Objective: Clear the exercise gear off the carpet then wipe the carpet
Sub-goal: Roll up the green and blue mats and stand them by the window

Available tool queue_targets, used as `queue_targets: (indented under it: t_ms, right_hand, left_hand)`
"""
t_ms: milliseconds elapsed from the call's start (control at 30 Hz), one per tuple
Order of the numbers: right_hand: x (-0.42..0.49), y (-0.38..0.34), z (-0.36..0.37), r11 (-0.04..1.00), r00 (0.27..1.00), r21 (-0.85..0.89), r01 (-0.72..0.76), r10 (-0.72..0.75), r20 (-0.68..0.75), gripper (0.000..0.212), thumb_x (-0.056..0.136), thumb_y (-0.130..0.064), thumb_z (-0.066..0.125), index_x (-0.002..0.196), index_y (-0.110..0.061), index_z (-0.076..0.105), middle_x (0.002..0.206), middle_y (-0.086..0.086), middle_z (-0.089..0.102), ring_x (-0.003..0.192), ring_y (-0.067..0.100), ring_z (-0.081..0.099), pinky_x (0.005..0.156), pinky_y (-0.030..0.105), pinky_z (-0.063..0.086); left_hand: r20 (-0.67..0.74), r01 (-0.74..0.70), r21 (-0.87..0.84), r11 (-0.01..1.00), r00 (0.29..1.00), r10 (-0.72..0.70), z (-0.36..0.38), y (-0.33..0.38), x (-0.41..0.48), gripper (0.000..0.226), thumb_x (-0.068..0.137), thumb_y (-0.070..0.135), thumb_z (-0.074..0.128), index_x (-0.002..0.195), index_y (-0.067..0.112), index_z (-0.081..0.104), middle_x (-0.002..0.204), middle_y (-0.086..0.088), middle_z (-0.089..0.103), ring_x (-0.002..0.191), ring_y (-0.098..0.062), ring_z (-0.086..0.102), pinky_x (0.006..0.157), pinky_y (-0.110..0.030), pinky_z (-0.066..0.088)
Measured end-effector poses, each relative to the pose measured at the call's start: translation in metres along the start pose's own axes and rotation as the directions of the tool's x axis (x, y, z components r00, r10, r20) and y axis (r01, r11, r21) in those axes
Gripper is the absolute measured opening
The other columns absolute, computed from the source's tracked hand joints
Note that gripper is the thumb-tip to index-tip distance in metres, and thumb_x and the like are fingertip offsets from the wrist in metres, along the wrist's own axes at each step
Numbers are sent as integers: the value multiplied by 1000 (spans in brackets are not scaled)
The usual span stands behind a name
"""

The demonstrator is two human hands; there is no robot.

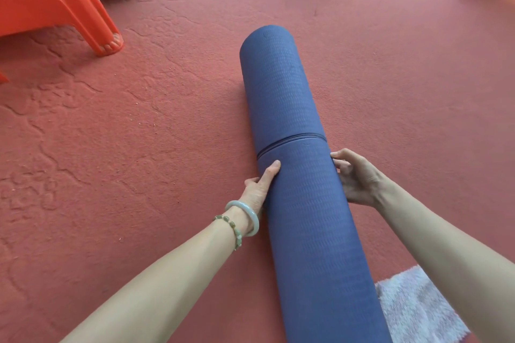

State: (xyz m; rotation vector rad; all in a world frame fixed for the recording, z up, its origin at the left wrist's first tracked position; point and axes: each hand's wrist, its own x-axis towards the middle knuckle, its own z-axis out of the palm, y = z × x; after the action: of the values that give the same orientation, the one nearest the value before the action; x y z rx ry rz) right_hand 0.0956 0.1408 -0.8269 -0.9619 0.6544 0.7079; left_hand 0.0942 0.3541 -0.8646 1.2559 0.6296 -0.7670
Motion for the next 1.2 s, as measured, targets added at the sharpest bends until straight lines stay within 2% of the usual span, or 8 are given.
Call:
queue_targets:
  t_ms: [167, 300, 467, 633, 867, 933, 1033, 1200]
  right_hand:
    - [3, 6, 10, 995, 989, 92, 32, -44, 142, 75, 43, -44, 90, 108, -14, 67, 109, 9, 68, 101, 25, 65, 85, 35, 53]
    - [2, 4, 37, 993, 983, -31, 115, -109, 147, 94, 39, -45, 90, 122, -16, 56, 105, 2, 71, 93, 14, 69, 73, 26, 57]
    - [-19, 4, 65, 989, 962, 45, 142, -148, 228, 91, 40, -41, 89, 120, -12, 54, 97, 2, 73, 86, 15, 70, 70, 26, 57]
    - [-83, -17, 126, 990, 947, 128, 67, -104, 305, 63, 32, -42, 91, 87, -14, 76, 82, 1, 75, 74, 14, 71, 66, 25, 57]
    - [-252, -135, 217, 987, 962, 110, 115, -138, 237, 19, 46, -31, 67, 57, -16, 71, 55, -4, 65, 48, 9, 63, 47, 16, 48]
    - [-304, -173, 234, 968, 949, 136, 209, -235, 211, 28, 51, -29, 61, 72, -13, 72, 59, -1, 67, 48, 8, 63, 46, 16, 48]
    - [-379, -230, 254, 930, 923, 82, 359, -367, 115, 66, 59, -13, 59, 124, -18, 55, 98, 5, 69, 79, 14, 66, 66, 26, 53]
    - [-523, -297, 287, 930, 932, -78, 360, -354, 73, 68, 65, -7, 54, 130, -26, 51, 116, 14, 58, 106, 27, 53, 89, 42, 40]
  left_hand:
    - [50, -78, -26, 997, 996, 80, -1, 14, -3, 110, 37, 72, 78, 126, 16, 45, 116, 1, 65, 104, -17, 63, 96, -38, 47]
    - [126, -67, -108, 992, 989, 80, -13, 24, -14, 93, 51, 70, 75, 126, 20, 54, 119, -2, 66, 108, -18, 63, 93, -38, 49]
    - [72, -36, -266, 963, 996, 57, -36, 47, -48, 72, 85, 67, 38, 129, 12, 53, 116, -9, 63, 104, -23, 62, 73, -33, 58]
    - [87, -15, -244, 970, 995, 38, -48, 105, -142, 65, 53, 75, 63, 88, 22, 76, 95, -2, 73, 86, -15, 69, 70, -31, 58]
    - [226, -37, -173, 984, 971, 76, -9, 240, -300, 88, 25, 69, 82, 98, 20, 74, 106, -5, 71, 95, -16, 68, 77, -32, 57]
    - [268, -78, -158, 984, 956, 119, 15, 282, -349, 92, 23, 66, 84, 100, 17, 73, 101, -5, 73, 89, -14, 70, 67, -27, 57]
    - [328, -135, -103, 985, 931, 162, 50, 340, -419, 94, 25, 61, 87, 105, 15, 70, 103, -6, 72, 91, -14, 69, 66, -24, 56]
    - [407, -255, 82, 964, 891, 201, 99, 418, -530, 103, 47, 56, 85, 135, 18, 45, 130, -6, 59, 119, -21, 56, 99, -41, 46]
